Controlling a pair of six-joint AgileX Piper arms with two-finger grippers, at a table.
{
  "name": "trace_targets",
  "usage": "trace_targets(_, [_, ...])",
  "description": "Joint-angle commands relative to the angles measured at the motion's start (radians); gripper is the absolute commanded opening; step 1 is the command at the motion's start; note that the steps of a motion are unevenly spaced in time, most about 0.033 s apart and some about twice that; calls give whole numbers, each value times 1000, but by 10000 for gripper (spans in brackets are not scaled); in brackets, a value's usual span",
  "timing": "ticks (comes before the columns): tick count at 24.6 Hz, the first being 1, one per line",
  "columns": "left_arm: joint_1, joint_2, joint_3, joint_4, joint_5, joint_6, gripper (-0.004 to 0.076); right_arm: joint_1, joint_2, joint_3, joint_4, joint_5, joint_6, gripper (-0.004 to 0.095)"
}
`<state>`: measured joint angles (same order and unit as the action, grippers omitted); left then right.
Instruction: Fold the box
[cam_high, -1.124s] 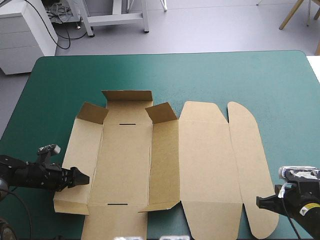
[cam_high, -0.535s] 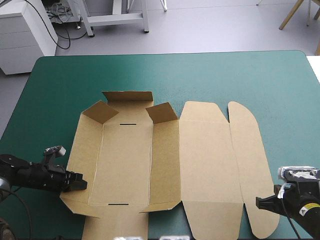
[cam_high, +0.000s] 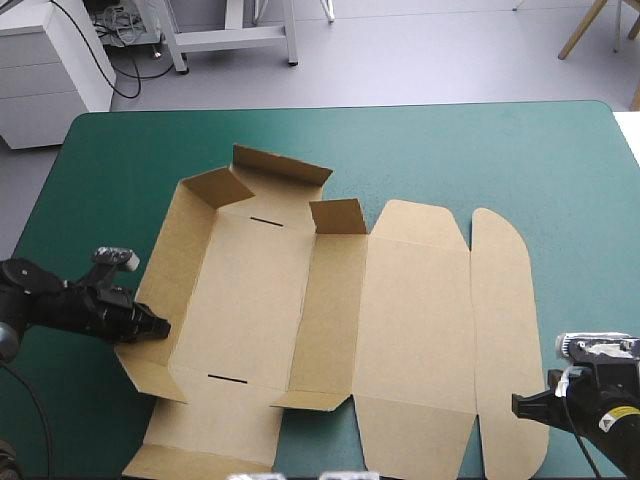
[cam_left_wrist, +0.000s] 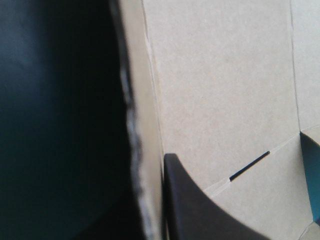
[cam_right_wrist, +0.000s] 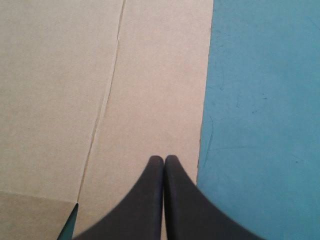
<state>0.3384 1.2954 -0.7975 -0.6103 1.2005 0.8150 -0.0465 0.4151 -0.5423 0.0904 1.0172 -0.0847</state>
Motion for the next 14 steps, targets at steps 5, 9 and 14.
trace_targets(5, [-289, -10, -340, 217, -111, -104, -10, 3, 7, -24, 6, -55, -11, -19])
trace_targets(9, [-447, 25, -477, 390, -172, -107, -10, 3, 7, -24, 6, -55, -11, -19])
trace_targets(14, [-673, 48, -540, 627, -461, -125, -10, 3, 7, -24, 6, -55, -11, -19])
